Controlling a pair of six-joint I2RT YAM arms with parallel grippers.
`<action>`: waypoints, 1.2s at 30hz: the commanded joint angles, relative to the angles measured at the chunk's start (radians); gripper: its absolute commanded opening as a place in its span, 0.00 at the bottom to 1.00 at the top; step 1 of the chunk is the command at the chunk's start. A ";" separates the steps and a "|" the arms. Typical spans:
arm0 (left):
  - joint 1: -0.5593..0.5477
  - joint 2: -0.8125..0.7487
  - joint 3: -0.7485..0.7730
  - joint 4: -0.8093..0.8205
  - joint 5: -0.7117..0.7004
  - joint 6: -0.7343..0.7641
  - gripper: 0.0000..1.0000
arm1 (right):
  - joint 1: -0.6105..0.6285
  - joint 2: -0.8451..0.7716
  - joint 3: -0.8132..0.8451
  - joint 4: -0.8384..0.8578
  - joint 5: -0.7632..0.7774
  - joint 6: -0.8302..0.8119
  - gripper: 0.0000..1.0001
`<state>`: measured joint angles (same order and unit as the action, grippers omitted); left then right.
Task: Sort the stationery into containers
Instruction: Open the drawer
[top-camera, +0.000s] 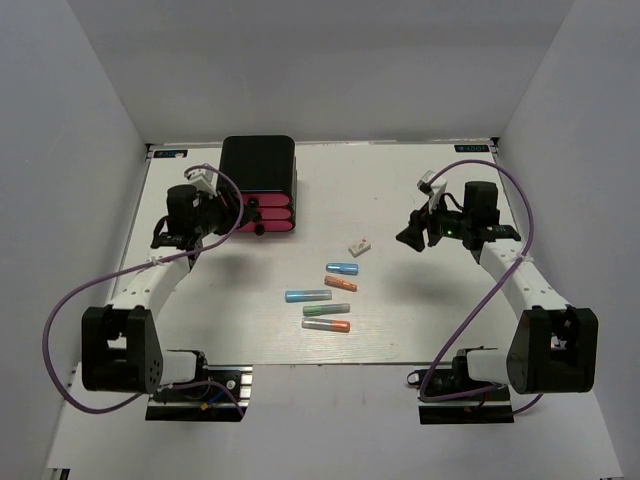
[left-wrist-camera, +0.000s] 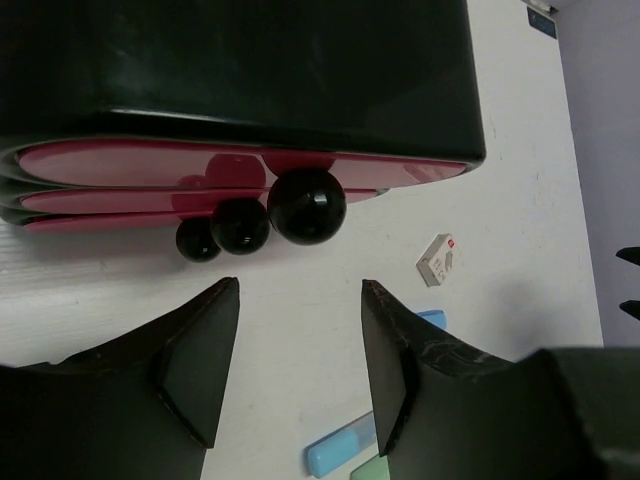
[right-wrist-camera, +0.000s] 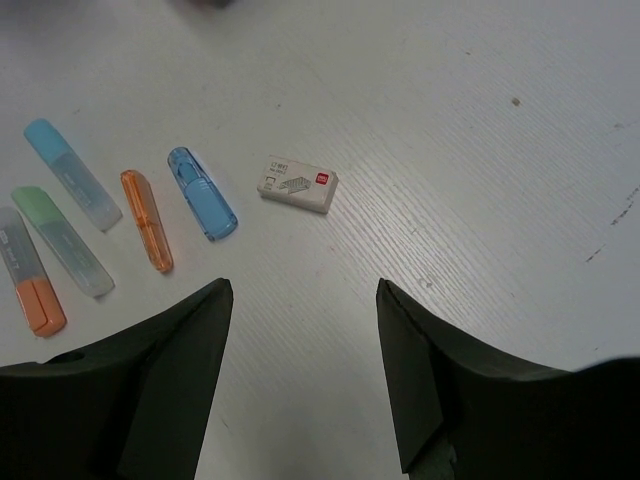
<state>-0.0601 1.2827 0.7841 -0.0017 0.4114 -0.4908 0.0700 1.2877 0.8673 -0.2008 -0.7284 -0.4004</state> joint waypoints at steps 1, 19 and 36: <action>-0.017 0.024 0.058 0.026 0.007 0.026 0.62 | 0.008 -0.013 -0.014 0.058 0.003 0.011 0.66; -0.063 0.164 0.153 0.017 -0.168 0.075 0.51 | 0.040 0.015 0.015 0.067 0.021 -0.011 0.66; -0.081 -0.121 -0.106 -0.015 -0.121 0.066 0.19 | 0.128 0.214 0.073 -0.278 -0.174 -1.084 0.78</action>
<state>-0.1394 1.2114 0.7101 0.0143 0.2924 -0.4351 0.1860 1.4307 0.8822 -0.2722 -0.8146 -0.9630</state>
